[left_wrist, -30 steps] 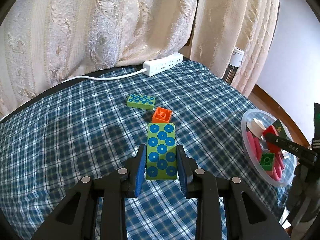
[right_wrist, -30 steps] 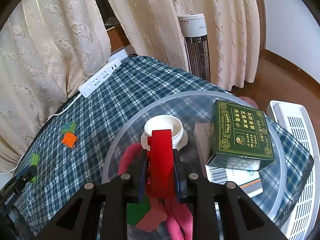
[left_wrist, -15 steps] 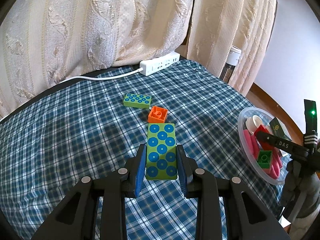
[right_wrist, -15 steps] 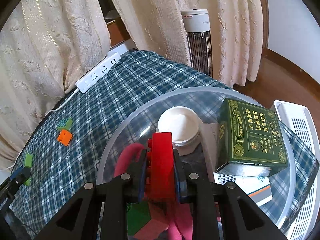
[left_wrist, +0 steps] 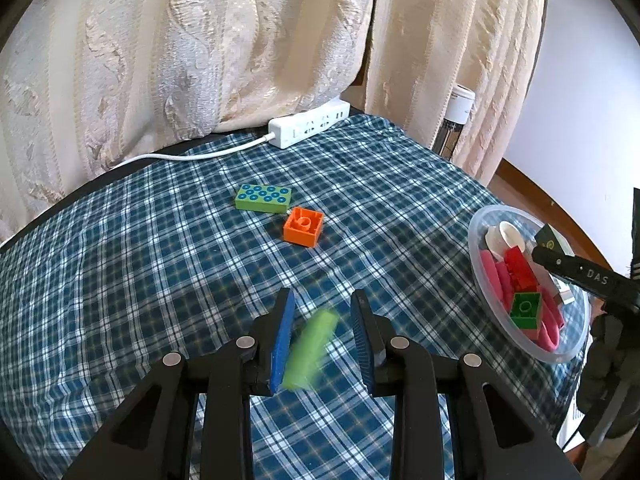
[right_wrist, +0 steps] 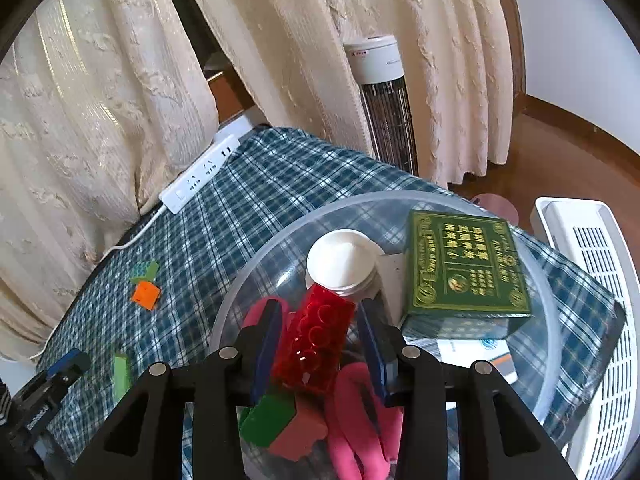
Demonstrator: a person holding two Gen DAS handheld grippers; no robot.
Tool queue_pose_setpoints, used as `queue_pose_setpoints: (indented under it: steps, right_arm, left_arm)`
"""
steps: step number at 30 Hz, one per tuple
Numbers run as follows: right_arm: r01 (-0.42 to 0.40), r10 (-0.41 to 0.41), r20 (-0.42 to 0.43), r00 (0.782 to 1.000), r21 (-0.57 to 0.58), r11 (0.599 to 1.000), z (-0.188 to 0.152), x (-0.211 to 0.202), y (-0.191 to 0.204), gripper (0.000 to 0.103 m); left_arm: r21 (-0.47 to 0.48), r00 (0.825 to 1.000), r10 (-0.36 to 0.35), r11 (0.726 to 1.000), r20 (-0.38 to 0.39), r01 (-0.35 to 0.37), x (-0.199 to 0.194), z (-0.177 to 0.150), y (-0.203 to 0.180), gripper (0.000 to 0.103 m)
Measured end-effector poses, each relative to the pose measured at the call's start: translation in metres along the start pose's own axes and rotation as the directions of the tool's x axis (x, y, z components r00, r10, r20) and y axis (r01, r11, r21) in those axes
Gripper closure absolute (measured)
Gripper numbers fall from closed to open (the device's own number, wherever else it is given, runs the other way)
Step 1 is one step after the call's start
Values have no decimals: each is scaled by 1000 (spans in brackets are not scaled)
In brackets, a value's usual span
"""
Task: Organize objects
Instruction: 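Lower the red block into the clear bowl and open the right tool, then regrip the large green-blue dotted block with the left tool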
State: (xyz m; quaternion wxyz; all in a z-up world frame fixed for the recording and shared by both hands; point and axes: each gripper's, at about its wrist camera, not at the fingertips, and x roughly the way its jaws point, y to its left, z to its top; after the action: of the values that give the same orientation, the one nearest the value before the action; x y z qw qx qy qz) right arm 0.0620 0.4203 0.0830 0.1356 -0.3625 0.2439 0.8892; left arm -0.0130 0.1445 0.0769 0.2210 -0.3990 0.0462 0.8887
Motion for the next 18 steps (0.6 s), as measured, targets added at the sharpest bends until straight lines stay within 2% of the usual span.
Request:
queue_pose_setpoints:
  steps: [5,9,11,13,15,17,18]
  right_arm:
    - [-19,19,32,999,-2,1000,-3,-16,-1,61]
    - [-36,37,66,997,-12,999,-3,-29,0,61]
    - [-44,45,80,996,-8,999,-4,-33,-2,52]
    - [-57,57,87,995,-3,998,-6,-36,-3,51]
    - [-72,72,87,994,0,997,-8,-36,-6,51]
    - [-84,84,85,993,3,996,-9,-36,-7,51]
    - [-89,89,84,992,3,996,-10,-36,-9,51]
  left_arm:
    - [13,1000,5,1000,-8,-5,2,-4,-3,73]
    - [-36,999,16,999,-33,-17,7,-7,14,72]
    - [-69,999,27,997,-45,-30,8,-8,25,72]
    - [-88,998,42,995,-54,-47,9,-10,33,71]
    - [-97,996,53,993,-66,-59,12,-13,38,68]
    - [-102,995,60,992,-79,-68,14,-18,40,58]
    - [-105,994,64,992,-86,-73,16,-19,41,56]
